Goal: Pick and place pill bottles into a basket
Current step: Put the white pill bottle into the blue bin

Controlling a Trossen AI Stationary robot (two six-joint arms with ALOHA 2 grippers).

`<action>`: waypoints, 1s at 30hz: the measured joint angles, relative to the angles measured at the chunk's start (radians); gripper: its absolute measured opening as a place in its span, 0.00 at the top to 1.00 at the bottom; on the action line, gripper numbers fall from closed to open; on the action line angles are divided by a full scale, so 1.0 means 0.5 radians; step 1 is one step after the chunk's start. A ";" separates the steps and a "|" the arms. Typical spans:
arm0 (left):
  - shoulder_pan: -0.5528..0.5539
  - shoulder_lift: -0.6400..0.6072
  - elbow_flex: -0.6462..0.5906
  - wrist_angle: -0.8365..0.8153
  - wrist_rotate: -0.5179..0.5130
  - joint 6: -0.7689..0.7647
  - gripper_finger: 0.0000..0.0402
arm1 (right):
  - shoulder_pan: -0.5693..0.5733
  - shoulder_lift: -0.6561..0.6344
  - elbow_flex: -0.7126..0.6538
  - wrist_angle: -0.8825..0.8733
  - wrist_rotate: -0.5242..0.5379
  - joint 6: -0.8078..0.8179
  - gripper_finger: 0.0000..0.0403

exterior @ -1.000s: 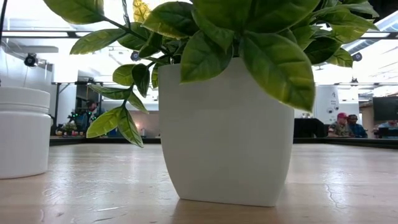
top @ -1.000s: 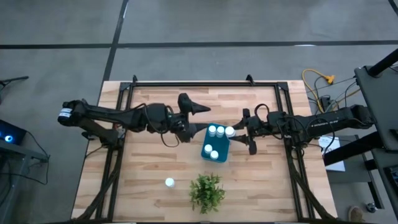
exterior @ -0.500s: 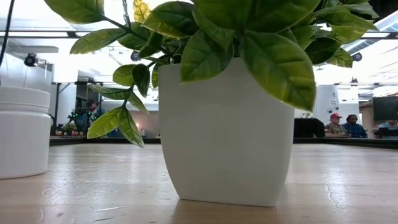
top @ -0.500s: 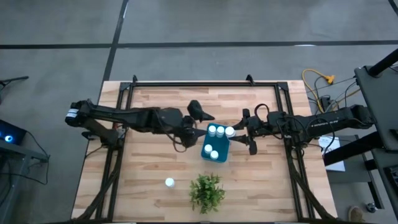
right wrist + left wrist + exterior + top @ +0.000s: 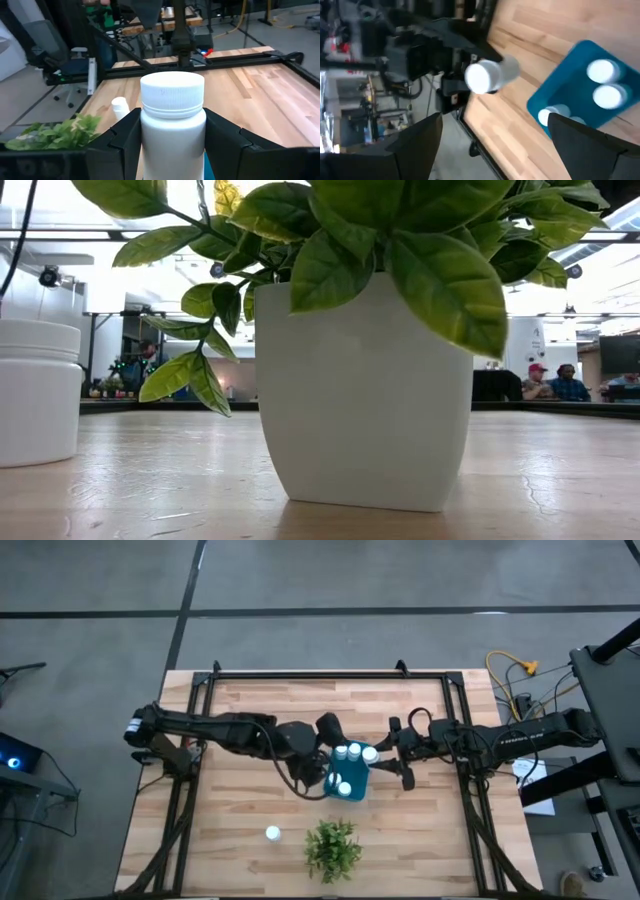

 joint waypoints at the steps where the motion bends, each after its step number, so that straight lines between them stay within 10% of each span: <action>1: -0.010 0.002 -0.001 -0.011 0.000 0.040 0.15 | 0.000 0.000 0.000 0.001 -0.021 0.000 0.59; 30: -0.030 0.166 0.252 -0.144 0.233 -0.102 0.15 | -0.009 0.419 0.273 0.034 -0.381 0.040 0.59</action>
